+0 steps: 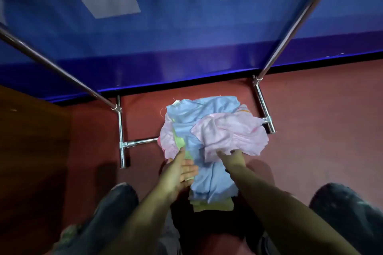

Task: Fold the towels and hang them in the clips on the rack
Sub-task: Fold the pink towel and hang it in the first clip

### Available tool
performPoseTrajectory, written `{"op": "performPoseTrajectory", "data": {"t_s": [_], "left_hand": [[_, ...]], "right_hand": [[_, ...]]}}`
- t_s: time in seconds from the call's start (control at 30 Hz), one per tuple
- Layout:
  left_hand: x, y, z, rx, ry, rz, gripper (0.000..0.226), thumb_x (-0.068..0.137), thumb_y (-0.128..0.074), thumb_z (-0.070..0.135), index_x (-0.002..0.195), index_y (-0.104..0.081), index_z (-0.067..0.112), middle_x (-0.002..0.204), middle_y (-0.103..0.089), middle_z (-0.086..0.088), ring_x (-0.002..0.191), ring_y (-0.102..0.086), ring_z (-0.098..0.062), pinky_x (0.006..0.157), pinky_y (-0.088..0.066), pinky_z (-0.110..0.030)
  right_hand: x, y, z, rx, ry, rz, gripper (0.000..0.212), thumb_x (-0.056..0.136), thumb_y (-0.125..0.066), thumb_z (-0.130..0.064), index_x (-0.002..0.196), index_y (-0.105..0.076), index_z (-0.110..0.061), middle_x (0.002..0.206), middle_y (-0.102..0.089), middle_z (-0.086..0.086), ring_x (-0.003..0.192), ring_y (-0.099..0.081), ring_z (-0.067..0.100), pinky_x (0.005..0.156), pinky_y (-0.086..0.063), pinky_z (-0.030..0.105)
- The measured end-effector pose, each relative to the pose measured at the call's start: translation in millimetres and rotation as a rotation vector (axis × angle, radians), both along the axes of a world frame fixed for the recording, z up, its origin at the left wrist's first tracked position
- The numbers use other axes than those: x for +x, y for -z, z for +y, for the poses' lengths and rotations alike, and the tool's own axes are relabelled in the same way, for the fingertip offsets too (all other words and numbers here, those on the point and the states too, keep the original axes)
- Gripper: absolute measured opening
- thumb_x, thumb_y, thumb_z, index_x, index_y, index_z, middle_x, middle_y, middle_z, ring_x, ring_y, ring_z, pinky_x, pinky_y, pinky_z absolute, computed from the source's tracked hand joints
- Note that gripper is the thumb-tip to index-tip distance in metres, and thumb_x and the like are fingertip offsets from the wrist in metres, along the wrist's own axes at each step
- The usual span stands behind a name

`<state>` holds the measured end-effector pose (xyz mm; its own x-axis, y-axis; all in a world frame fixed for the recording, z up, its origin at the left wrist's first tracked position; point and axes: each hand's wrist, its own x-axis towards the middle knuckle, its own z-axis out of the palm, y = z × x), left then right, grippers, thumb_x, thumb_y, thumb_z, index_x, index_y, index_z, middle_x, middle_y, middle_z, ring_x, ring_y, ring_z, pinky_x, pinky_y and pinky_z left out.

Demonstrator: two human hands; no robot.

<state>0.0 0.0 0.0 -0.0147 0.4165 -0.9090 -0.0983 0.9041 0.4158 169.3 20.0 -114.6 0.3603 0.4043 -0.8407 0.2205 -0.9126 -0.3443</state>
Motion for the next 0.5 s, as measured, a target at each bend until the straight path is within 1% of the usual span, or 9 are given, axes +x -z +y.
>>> {"op": "performPoseTrajectory", "data": {"t_s": [0.07, 0.1, 0.13, 0.2, 0.27, 0.33, 0.37, 0.43, 0.5], "left_hand": [[3, 10, 8, -0.012, -0.006, -0.006, 0.052, 0.091, -0.041, 0.056, 0.096, -0.059, 0.007, 0.092, -0.07, -0.009, 0.083, -0.067, -0.019, 0.069, -0.048, -0.03], [3, 14, 11, -0.014, -0.009, -0.008, 0.051, 0.091, -0.041, 0.055, 0.095, -0.059, 0.007, 0.09, -0.07, -0.009, 0.081, -0.067, -0.019, 0.066, -0.049, -0.03], [4, 20, 13, -0.016, -0.022, -0.012, 0.051, 0.091, -0.041, 0.055, 0.094, -0.059, 0.007, 0.087, -0.07, -0.008, 0.078, -0.067, -0.019, 0.063, -0.048, -0.029], [6, 26, 19, -0.025, -0.038, -0.005, 0.053, 0.09, -0.041, 0.056, 0.095, -0.06, 0.007, 0.084, -0.07, -0.008, 0.073, -0.068, -0.018, 0.059, -0.047, -0.028], [7, 30, 23, -0.035, -0.051, -0.01, 0.054, 0.089, -0.041, 0.058, 0.095, -0.06, 0.007, 0.084, -0.07, -0.007, 0.072, -0.068, -0.017, 0.058, -0.047, -0.027], [8, 34, 24, -0.051, -0.063, -0.015, 0.054, 0.089, -0.041, 0.058, 0.094, -0.061, 0.008, 0.086, -0.07, -0.007, 0.075, -0.068, -0.018, 0.058, -0.047, -0.026], [9, 34, 24, -0.057, -0.065, -0.016, 0.054, 0.089, -0.042, 0.058, 0.095, -0.061, 0.008, 0.087, -0.07, -0.007, 0.076, -0.068, -0.018, 0.059, -0.048, -0.026], [10, 33, 22, -0.062, -0.075, -0.012, 0.054, 0.089, -0.042, 0.058, 0.096, -0.061, 0.008, 0.09, -0.07, -0.007, 0.079, -0.068, -0.018, 0.062, -0.049, -0.027], [13, 26, 21, -0.087, -0.106, -0.019, 0.053, 0.09, -0.042, 0.056, 0.1, -0.059, 0.007, 0.098, -0.068, -0.007, 0.088, -0.066, -0.019, 0.068, -0.049, -0.029]], "right_hand": [[-2, 13, 11, -0.022, 0.115, -0.039, 0.083, 0.066, -0.07, -0.055, 0.123, -0.041, -0.002, 0.111, -0.058, 0.013, 0.098, -0.061, 0.034, 0.092, -0.048, 0.048], [-4, 18, 18, -0.007, 0.152, -0.017, 0.081, 0.069, -0.07, -0.051, 0.124, -0.04, 0.0, 0.116, -0.058, 0.018, 0.1, -0.061, 0.035, 0.092, -0.049, 0.047], [-5, 20, 24, 0.017, 0.181, 0.007, 0.075, 0.074, -0.07, -0.046, 0.125, -0.041, 0.003, 0.118, -0.057, 0.02, 0.101, -0.06, 0.035, 0.093, -0.049, 0.046], [-2, 24, 32, -0.001, 0.119, -0.054, 0.061, 0.083, -0.062, -0.038, 0.122, -0.047, 0.006, 0.12, -0.059, 0.022, 0.108, -0.059, 0.037, 0.095, -0.047, 0.042], [3, 23, 34, -0.026, 0.036, -0.092, 0.042, 0.09, -0.051, -0.027, 0.118, -0.057, 0.005, 0.12, -0.061, 0.021, 0.112, -0.057, 0.036, 0.096, -0.044, 0.035], [9, 23, 33, -0.026, 0.01, -0.088, 0.033, 0.091, -0.046, -0.019, 0.112, -0.061, 0.002, 0.117, -0.063, 0.021, 0.111, -0.057, 0.036, 0.093, -0.042, 0.033], [9, 19, 32, -0.004, 0.017, -0.069, 0.028, 0.09, -0.047, -0.018, 0.104, -0.063, 0.0, 0.109, -0.064, 0.021, 0.105, -0.058, 0.035, 0.09, -0.043, 0.034], [7, 4, 28, 0.111, 0.081, -0.049, 0.019, 0.085, -0.052, -0.019, 0.074, -0.06, -0.005, 0.079, -0.061, 0.016, 0.082, -0.054, 0.032, 0.078, -0.043, 0.036], [4, -16, 24, 0.306, 0.147, -0.014, 0.031, 0.077, -0.056, -0.015, 0.05, -0.04, -0.012, 0.057, -0.041, 0.005, 0.069, -0.04, 0.025, 0.067, -0.036, 0.033]]}}
